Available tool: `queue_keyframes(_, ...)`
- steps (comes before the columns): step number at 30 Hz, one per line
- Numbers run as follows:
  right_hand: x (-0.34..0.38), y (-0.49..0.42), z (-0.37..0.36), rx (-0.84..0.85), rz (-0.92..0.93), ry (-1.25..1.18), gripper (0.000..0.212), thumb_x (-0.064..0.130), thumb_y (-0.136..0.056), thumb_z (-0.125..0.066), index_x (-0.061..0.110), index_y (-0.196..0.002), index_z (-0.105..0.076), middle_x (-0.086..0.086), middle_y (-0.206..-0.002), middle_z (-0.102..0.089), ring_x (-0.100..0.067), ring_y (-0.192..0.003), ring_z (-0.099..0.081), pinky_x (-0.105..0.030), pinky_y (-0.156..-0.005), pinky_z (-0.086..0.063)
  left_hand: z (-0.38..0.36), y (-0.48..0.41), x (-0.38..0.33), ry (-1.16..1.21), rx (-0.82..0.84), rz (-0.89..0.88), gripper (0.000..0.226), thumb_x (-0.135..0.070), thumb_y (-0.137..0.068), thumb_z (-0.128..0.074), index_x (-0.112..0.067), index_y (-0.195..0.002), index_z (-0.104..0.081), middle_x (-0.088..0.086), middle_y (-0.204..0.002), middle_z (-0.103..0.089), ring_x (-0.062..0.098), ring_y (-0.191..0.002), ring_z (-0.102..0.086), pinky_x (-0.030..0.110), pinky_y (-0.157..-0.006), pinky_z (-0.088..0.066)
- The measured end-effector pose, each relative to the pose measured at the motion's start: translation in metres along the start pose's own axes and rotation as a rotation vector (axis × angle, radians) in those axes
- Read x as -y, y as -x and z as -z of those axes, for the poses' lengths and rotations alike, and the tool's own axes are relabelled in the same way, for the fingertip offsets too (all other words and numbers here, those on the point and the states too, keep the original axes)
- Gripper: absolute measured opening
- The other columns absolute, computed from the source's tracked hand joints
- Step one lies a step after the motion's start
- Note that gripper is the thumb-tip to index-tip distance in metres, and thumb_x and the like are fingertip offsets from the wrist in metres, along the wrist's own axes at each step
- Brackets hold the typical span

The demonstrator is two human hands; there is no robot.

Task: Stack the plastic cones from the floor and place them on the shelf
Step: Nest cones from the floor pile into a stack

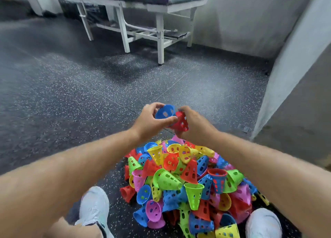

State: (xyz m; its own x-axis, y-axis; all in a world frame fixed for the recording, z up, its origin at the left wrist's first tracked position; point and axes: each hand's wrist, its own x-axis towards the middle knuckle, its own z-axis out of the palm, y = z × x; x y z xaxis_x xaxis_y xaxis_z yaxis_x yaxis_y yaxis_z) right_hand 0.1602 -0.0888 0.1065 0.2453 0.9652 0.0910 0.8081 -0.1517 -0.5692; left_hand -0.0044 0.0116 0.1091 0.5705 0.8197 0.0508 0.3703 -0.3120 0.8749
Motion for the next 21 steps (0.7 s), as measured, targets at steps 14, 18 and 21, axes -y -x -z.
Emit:
queue_keyframes(14,-0.004,0.048,-0.042,-0.368,-0.286,-0.429,0.072,0.027,-0.071,-0.082,0.019,-0.132,-0.044,-0.003,-0.116,-0.058,-0.023,-0.101,-0.062,-0.036,-0.088,-0.053,-0.011,0.083,0.013,0.060,-0.358,0.060,0.061,-0.023,-0.080,-0.088,-0.011,-0.132,-0.057,0.004,-0.126,-0.053,0.013,-0.112,-0.055,0.024,-0.100,-0.045)
queue_keyframes(18,0.026,0.036,-0.038,-0.350,-0.209,-0.625,0.069,0.036,-0.059,-0.075,0.027,-0.122,-0.049,0.003,-0.108,-0.061,-0.018,-0.095,-0.065,-0.043,-0.078,-0.060,-0.009,0.115,0.029,0.040,-0.265,0.113,0.066,-0.036,-0.075,-0.092,-0.021,-0.129,-0.058,0.001,-0.124,-0.064,0.015,-0.111,-0.064,0.029,-0.099,-0.052)
queue_keyframes(21,0.051,0.025,-0.044,-0.201,-0.129,-0.784,0.061,0.020,-0.066,-0.080,0.021,-0.119,-0.050,-0.002,-0.102,-0.063,-0.016,-0.087,-0.064,-0.029,-0.066,-0.058,-0.014,0.130,0.048,0.086,-0.223,0.145,0.069,-0.031,-0.075,-0.092,-0.021,-0.131,-0.053,-0.011,-0.117,-0.064,0.000,-0.100,-0.064,0.007,-0.081,-0.046)
